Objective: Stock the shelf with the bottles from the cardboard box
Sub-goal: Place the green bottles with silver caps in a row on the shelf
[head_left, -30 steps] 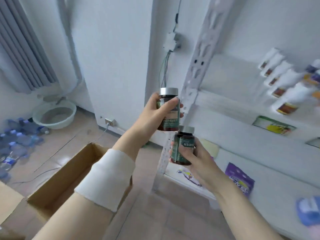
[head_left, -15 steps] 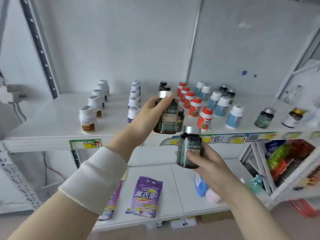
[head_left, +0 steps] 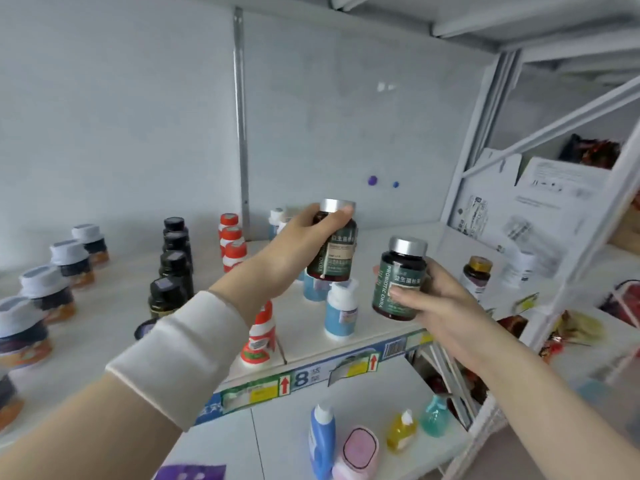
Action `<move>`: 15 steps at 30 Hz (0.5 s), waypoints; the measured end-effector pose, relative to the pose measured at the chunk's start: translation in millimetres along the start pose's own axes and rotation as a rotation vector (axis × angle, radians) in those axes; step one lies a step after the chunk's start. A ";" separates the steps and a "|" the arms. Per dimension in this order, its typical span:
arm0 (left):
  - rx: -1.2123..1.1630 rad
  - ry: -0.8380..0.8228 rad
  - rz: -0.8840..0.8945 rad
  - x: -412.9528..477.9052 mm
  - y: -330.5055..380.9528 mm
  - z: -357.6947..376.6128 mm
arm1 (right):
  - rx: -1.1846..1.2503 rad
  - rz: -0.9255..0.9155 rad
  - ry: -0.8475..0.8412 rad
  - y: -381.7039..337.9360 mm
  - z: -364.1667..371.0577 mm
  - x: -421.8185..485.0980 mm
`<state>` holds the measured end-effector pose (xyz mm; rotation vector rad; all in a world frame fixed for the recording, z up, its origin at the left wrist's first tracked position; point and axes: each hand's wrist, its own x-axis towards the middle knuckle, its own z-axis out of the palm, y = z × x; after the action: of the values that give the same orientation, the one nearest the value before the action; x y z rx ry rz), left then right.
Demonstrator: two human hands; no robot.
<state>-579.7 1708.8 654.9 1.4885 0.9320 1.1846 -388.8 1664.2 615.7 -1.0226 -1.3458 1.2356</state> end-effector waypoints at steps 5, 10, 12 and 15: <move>0.106 -0.008 0.011 75.4 -5.3 40.1 | -0.169 -0.015 0.019 -5.9 -66.4 58.2; 0.234 0.032 -0.014 145.6 -28.4 70.2 | -0.244 -0.029 -0.040 -5.5 -128.3 119.8; 0.264 0.050 -0.058 167.6 -41.8 80.3 | -0.255 -0.026 -0.090 1.4 -148.8 141.2; 0.293 0.112 -0.130 194.2 -56.7 88.9 | -0.325 -0.011 -0.172 14.0 -169.5 174.1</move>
<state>-448.1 1885.6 638.8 1.5747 1.3035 1.0791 -246.4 1861.5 619.7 -1.1500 -1.7245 1.1391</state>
